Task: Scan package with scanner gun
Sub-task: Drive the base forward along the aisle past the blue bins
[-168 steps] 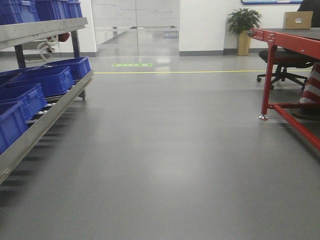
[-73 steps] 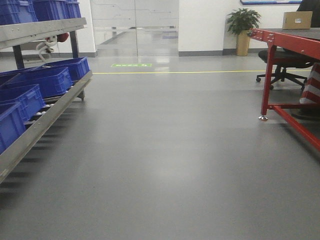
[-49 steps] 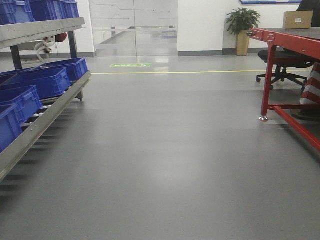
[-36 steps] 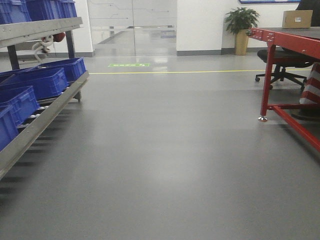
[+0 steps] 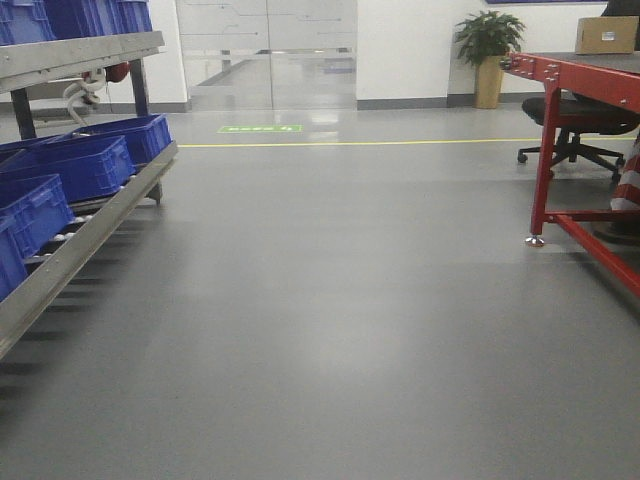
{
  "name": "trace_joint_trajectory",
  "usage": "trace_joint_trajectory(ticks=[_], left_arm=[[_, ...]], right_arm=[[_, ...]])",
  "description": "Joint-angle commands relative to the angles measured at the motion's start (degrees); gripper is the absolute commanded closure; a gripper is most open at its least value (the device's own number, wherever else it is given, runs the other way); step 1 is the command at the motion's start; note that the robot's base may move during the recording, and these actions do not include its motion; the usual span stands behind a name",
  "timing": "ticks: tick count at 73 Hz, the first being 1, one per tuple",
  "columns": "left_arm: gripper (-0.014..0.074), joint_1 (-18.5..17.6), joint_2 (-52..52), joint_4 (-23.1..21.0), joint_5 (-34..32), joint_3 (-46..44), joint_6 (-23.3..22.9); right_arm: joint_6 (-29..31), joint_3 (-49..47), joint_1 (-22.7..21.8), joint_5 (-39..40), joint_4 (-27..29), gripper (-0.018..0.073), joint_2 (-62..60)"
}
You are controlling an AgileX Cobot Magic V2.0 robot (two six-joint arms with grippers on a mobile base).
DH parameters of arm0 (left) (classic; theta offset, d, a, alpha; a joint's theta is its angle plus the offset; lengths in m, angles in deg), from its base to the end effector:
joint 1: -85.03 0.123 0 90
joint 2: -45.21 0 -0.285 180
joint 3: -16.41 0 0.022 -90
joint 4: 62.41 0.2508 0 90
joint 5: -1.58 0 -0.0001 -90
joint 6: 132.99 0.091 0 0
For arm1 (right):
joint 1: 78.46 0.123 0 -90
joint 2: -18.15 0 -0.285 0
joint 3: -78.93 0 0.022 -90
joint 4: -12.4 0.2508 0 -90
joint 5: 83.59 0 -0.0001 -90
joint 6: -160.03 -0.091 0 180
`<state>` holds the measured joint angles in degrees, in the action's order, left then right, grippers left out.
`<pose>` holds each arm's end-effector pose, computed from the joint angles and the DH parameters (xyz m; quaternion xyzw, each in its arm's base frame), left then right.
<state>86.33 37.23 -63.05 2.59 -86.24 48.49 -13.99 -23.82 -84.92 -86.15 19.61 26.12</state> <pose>0.0567 0.0013 0.2106 -0.0027 0.6842 0.0136 0.7292 0.0565 -0.0059 0.2088 0.0444 0.6917 -0.0310 0.7201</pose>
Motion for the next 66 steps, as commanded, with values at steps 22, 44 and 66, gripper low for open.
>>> trace_joint_trajectory(ticks=[22,44,66], left_arm=[[0.0708,0.1,0.2,-0.3,-1.0,-0.1,0.1],[0.0708,0.1,0.2,-0.3,-1.0,-0.1,0.1],[0.0708,0.1,0.2,-0.3,-1.0,-0.1,0.1]], right_arm=[[0.2,0.0,-0.2,0.9,0.0,0.0713,-0.2],[0.2,0.0,-0.2,0.9,0.0,0.0713,-0.2],[0.2,0.0,-0.2,0.9,0.0,0.0713,-0.2]])
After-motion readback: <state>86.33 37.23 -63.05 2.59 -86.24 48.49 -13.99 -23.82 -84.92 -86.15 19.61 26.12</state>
